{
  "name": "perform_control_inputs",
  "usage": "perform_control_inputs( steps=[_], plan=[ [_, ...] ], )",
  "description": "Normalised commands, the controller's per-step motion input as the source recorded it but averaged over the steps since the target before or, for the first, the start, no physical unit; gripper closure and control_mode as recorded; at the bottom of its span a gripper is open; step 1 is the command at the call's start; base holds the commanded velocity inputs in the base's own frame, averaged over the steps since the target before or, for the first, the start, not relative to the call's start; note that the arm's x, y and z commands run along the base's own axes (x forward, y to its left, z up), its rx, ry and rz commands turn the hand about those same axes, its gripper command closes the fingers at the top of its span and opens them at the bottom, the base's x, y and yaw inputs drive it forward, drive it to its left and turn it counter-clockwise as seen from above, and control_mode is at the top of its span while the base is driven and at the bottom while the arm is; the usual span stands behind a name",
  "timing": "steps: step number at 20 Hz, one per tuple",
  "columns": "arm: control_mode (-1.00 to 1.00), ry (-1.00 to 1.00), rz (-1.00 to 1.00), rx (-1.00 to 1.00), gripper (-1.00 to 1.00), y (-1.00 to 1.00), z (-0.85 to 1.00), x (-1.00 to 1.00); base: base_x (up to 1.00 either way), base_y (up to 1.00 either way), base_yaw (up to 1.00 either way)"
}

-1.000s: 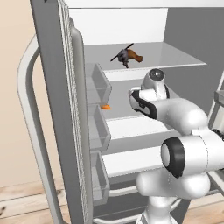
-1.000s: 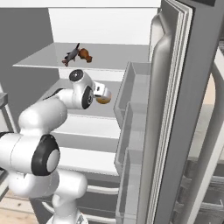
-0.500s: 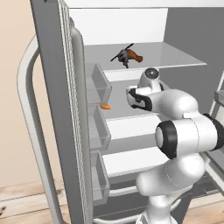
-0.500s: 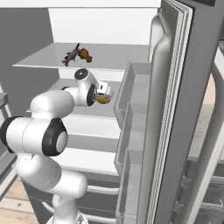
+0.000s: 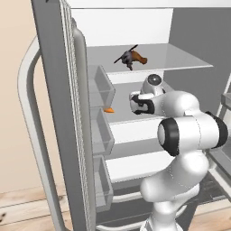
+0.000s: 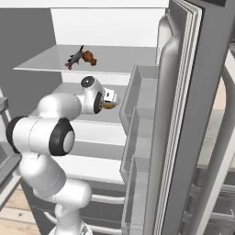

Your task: Gather the carrot and potato from the fridge and place them on a tray on the dining counter. Then gather the fish and chicken drumstick from the fridge and place them on the other tray.

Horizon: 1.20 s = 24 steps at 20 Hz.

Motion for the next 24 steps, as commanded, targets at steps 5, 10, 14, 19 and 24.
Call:
perform_control_inputs(
  steps=[5, 10, 14, 19, 24],
  plan=[
    [-1.0, 0.0, 0.0, 0.0, -1.0, -0.04, -0.11, 0.33, 0.0, 0.0, 0.0],
    [-1.0, 0.01, 0.0, 0.0, -1.0, -0.01, -0.2, 0.14, 0.0, 0.0, 0.0],
    [-1.0, 0.0, 0.0, -0.01, -1.0, 0.01, -0.37, -0.07, 0.0, 0.0, 0.0],
    [-1.0, 0.0, 0.0, -0.04, -1.0, 0.09, -0.36, -0.15, 0.0, 0.0, 0.0],
    [-1.0, 0.02, 0.0, -0.06, 1.0, 0.15, -0.45, -0.08, 0.0, 0.0, 0.0]
  ],
)
